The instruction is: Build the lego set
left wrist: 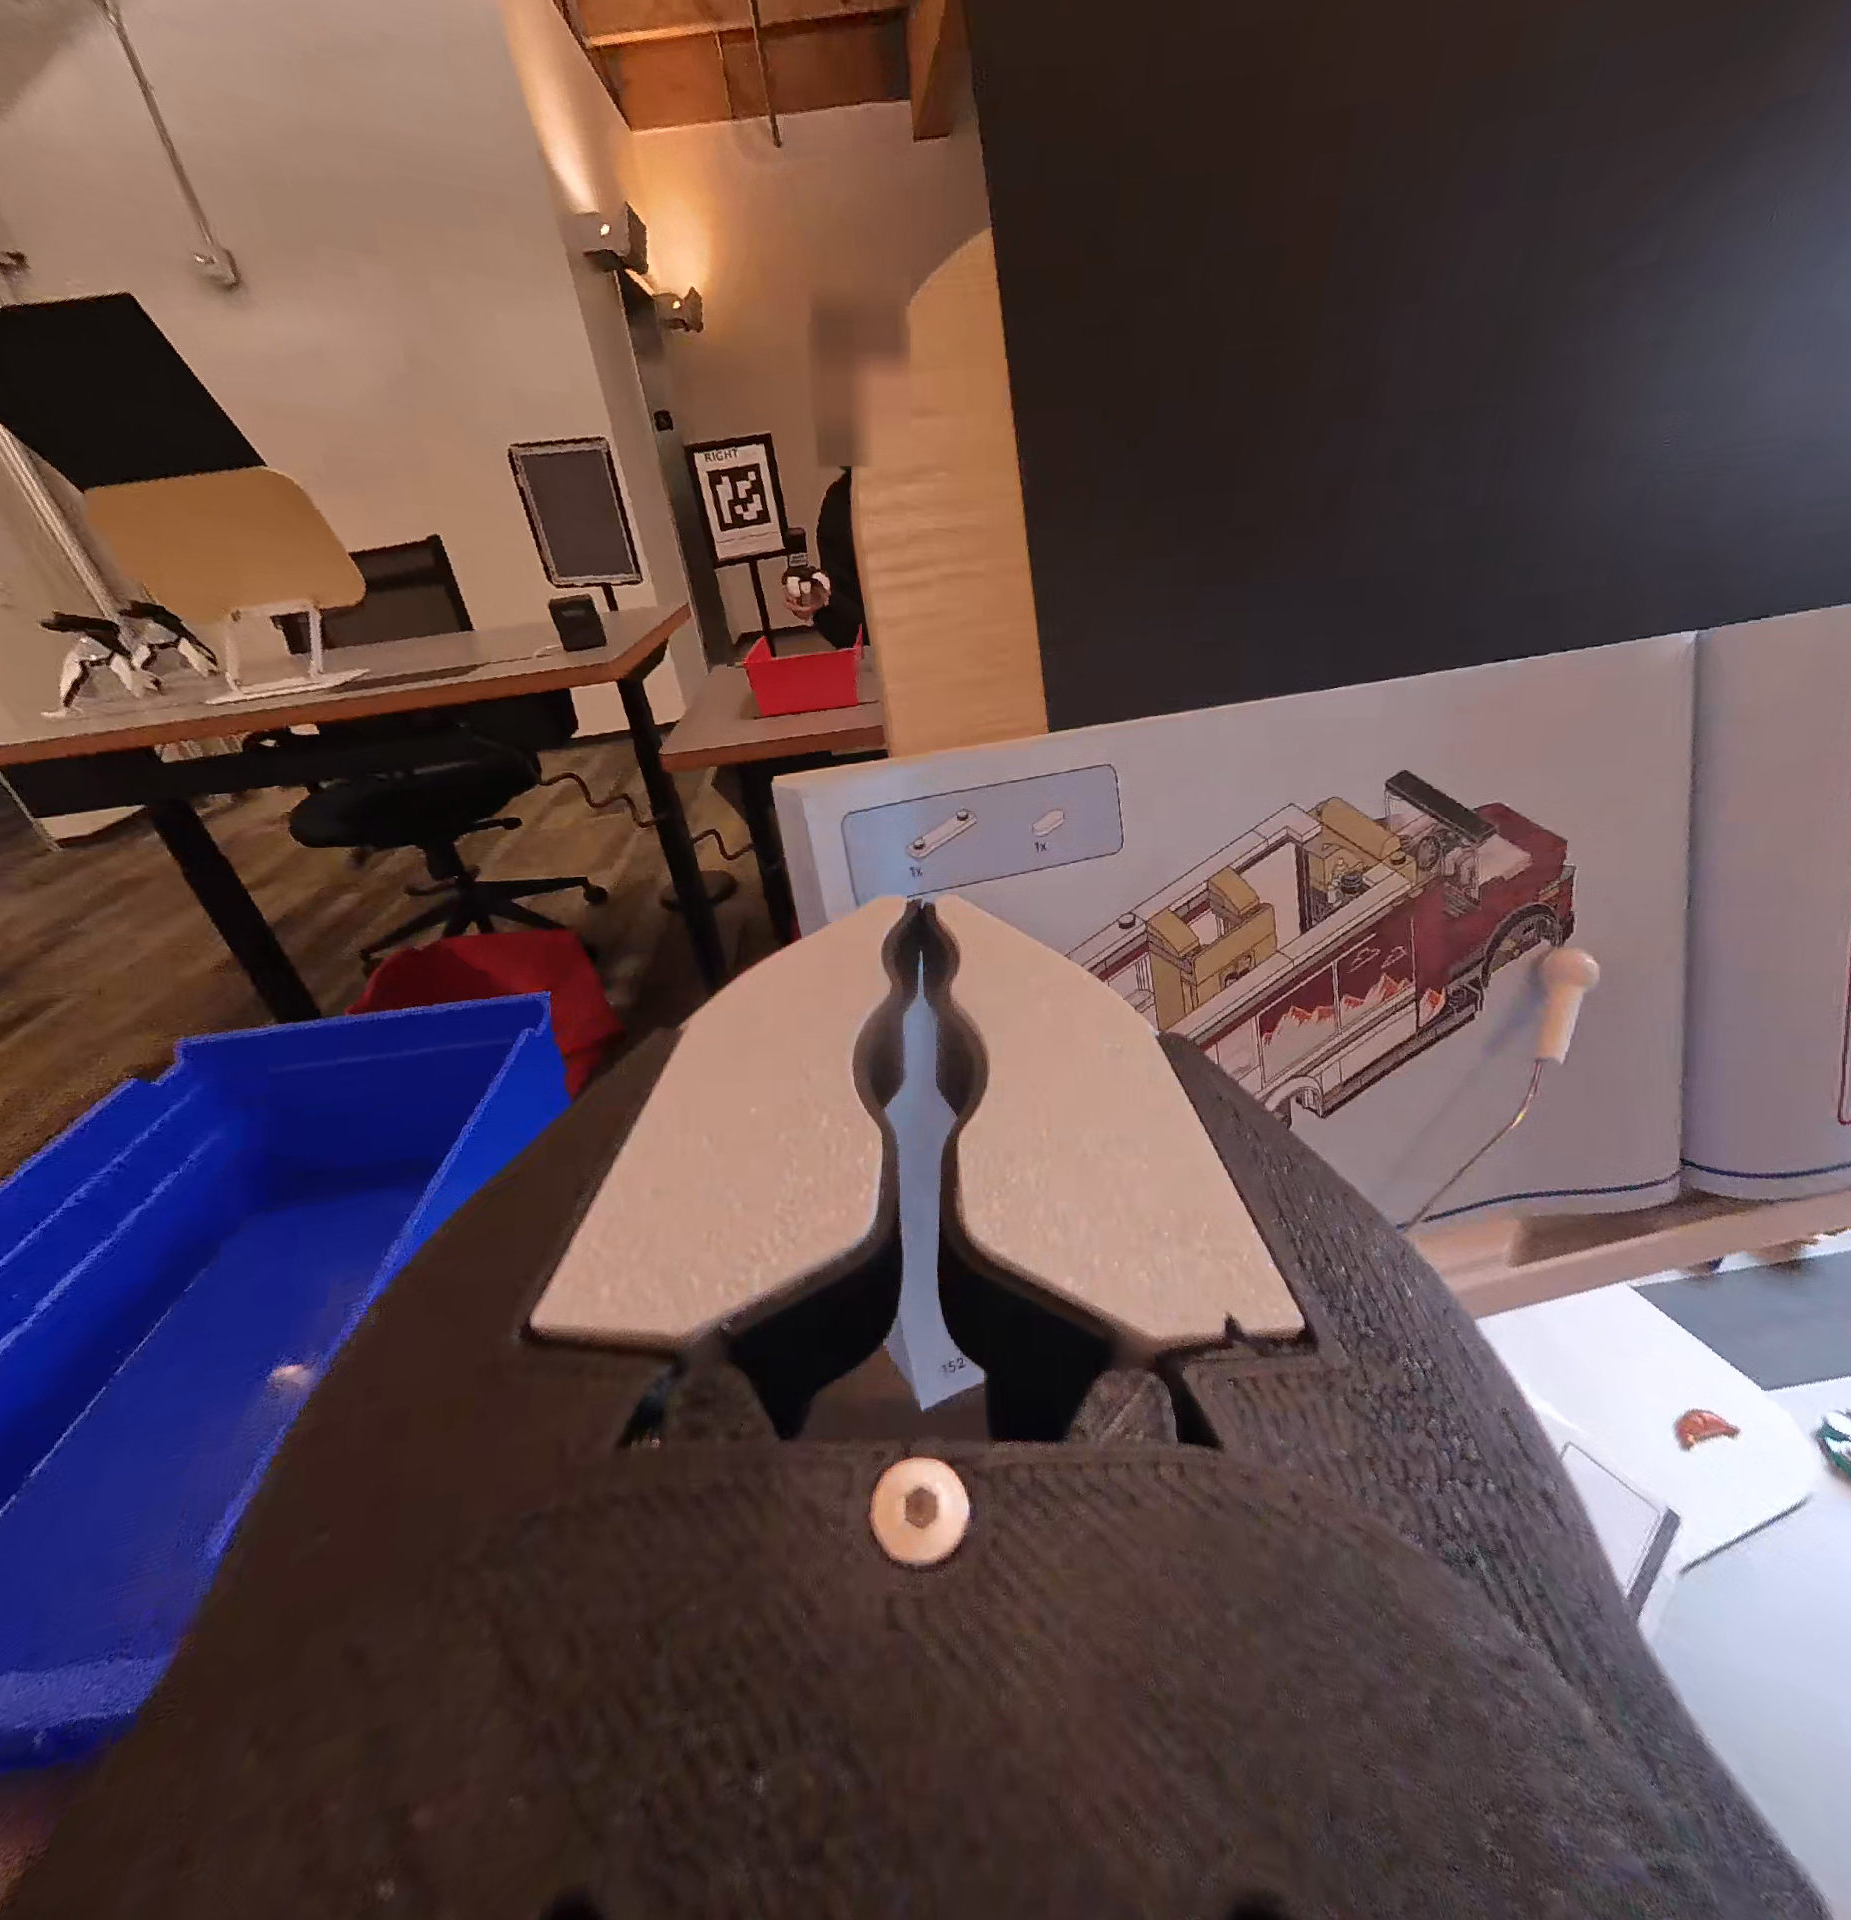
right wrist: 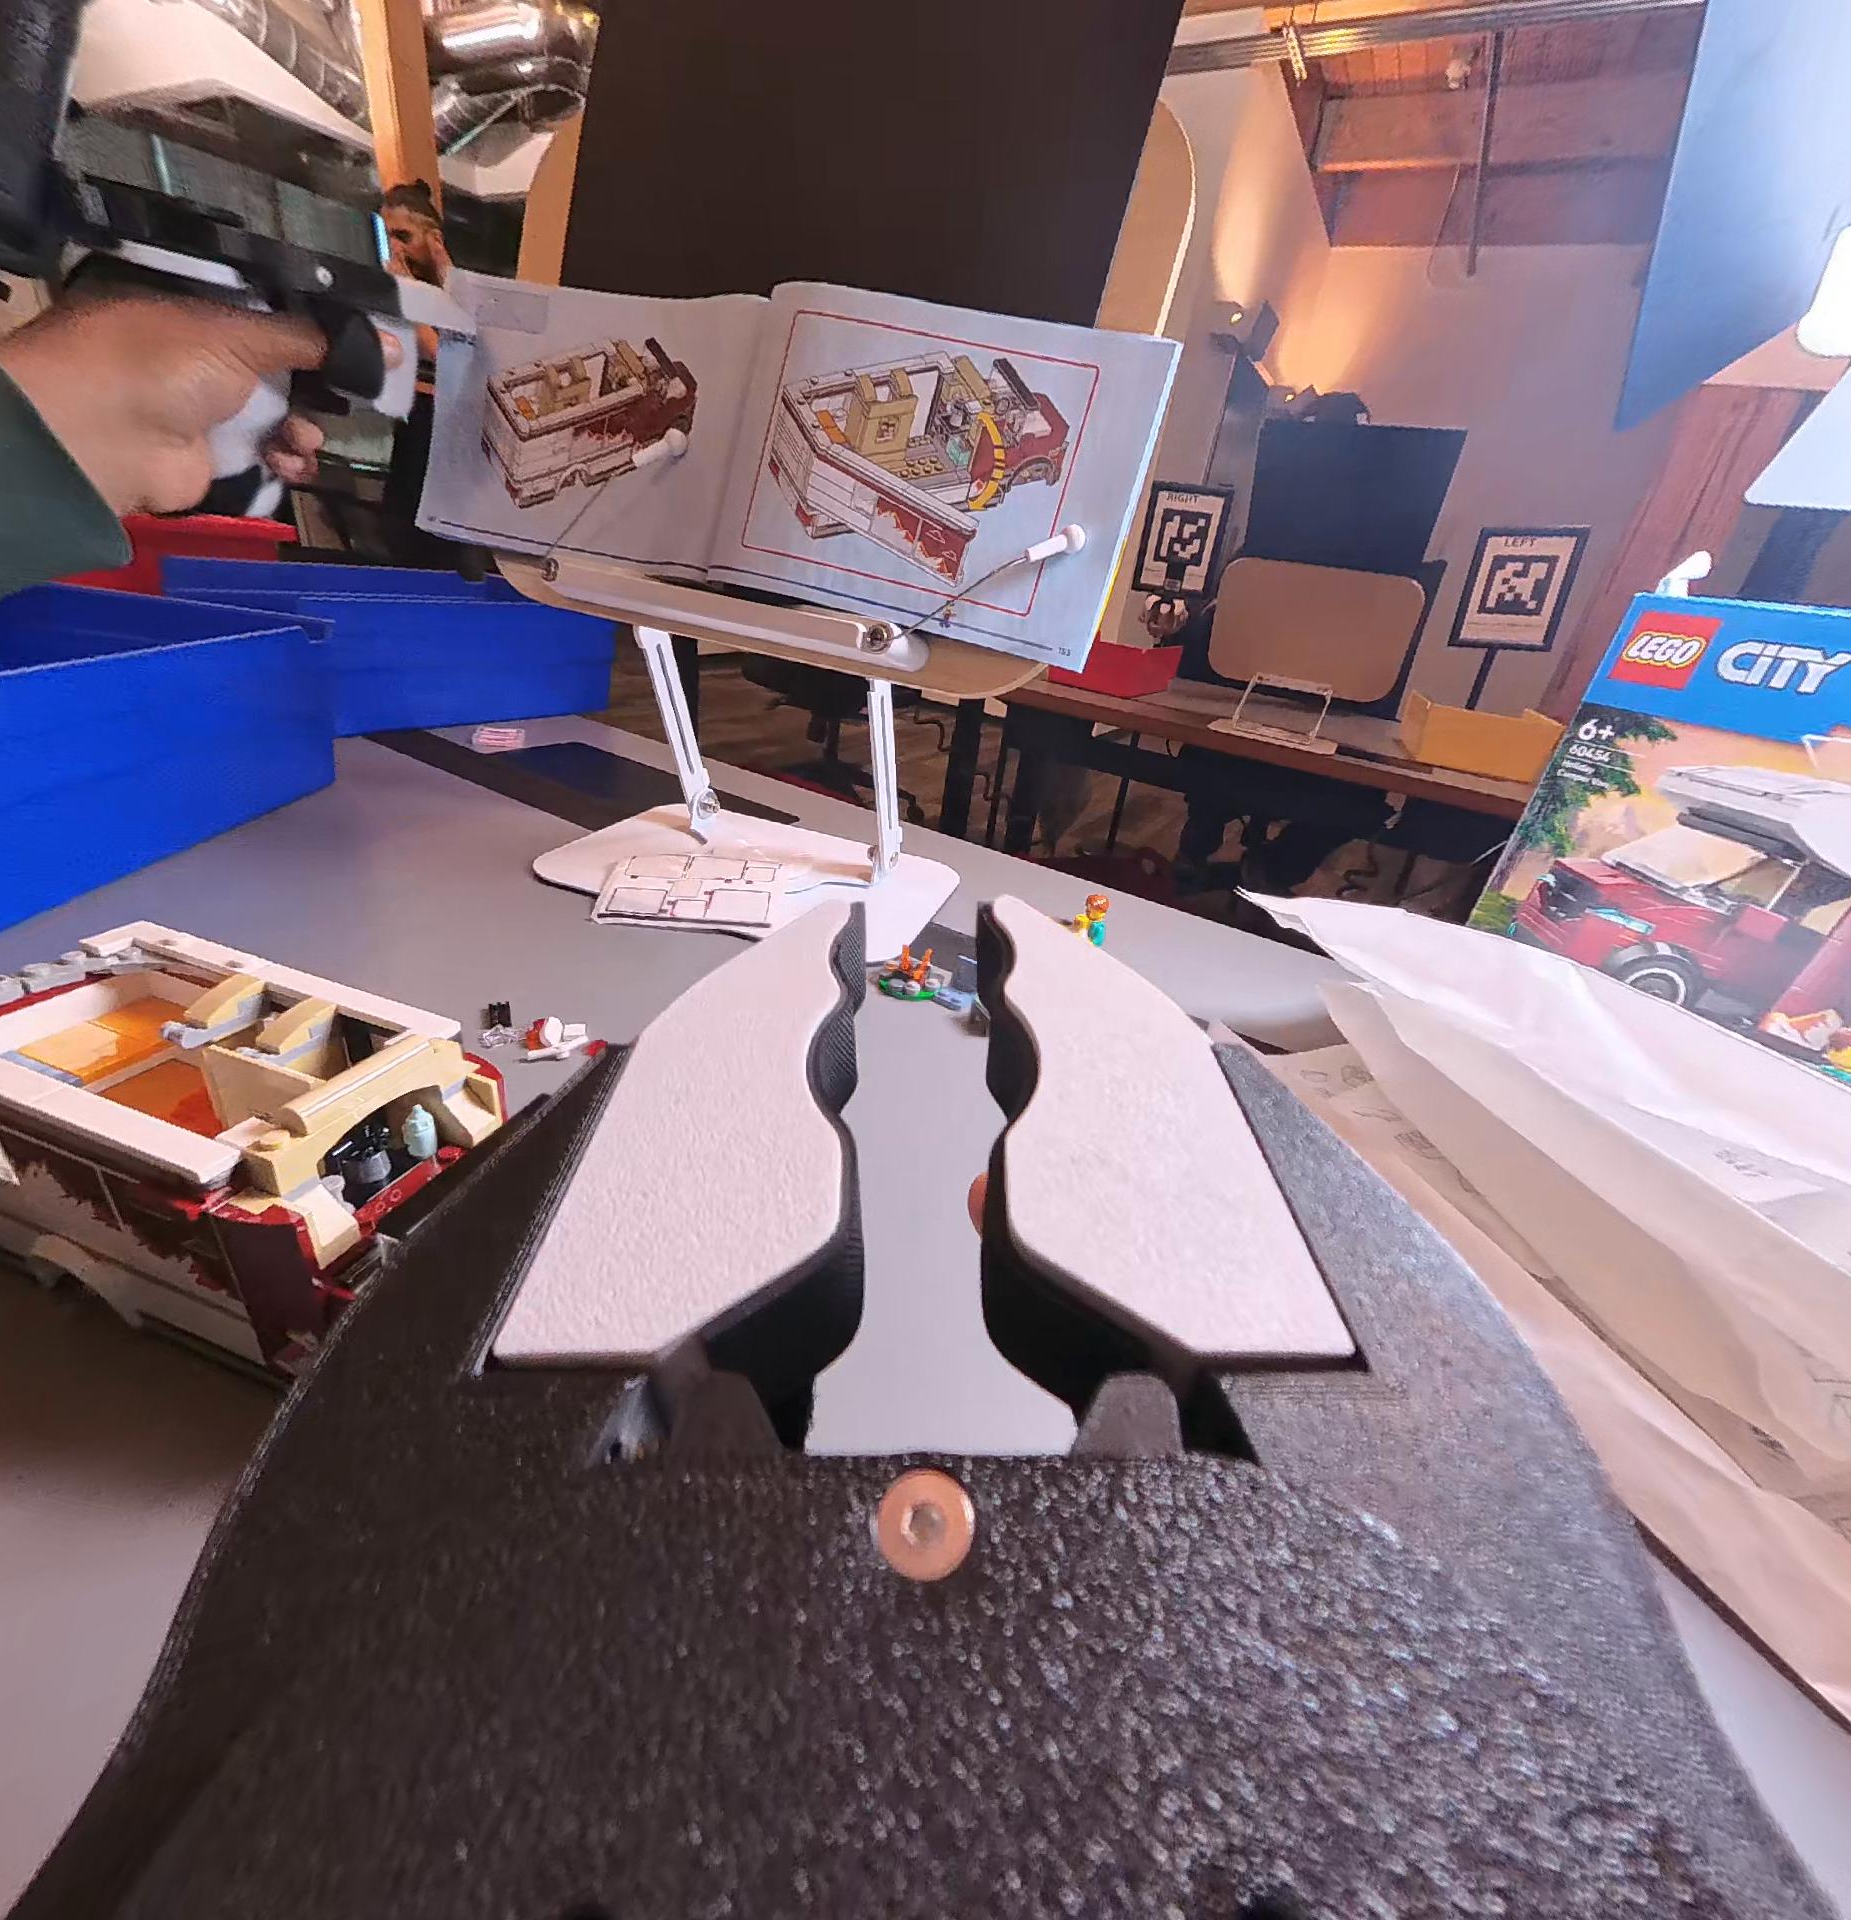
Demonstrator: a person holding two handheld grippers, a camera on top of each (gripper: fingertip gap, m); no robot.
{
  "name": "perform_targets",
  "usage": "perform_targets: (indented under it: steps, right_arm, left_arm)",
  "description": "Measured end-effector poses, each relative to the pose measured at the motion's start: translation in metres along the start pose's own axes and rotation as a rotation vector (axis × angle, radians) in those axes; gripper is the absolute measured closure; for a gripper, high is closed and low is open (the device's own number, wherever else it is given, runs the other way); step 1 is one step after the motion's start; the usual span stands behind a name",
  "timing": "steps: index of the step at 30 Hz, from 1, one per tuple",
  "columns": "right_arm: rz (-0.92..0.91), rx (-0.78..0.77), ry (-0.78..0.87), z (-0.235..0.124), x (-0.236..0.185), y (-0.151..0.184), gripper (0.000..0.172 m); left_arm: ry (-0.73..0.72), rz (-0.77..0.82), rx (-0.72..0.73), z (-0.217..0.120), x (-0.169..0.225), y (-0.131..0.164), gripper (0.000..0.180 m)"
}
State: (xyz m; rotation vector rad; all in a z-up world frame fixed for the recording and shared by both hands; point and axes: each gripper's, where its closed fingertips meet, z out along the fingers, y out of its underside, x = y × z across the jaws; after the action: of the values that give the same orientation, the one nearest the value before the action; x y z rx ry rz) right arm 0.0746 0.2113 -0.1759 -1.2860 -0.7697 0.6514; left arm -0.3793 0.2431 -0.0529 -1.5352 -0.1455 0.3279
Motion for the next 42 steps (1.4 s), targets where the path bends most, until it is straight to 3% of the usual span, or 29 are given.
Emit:
perform_targets:
  steps: [24,34,42]
  right_arm:
    - [0.007,-0.042,-0.002,0.004,0.0,0.013,0.151]
    - [0.018,-0.069,-0.012,0.006,-0.002,0.022,0.151]
    - [0.046,-0.105,-0.028,0.009,-0.004,0.034,0.151]
  left_arm:
    - [0.041,-0.005,0.028,0.007,0.033,-0.003,0.18]
    - [0.095,-0.028,0.064,-0.017,0.042,-0.015,0.18]
    - [0.149,0.063,0.111,-0.065,0.061,-0.017,0.18]
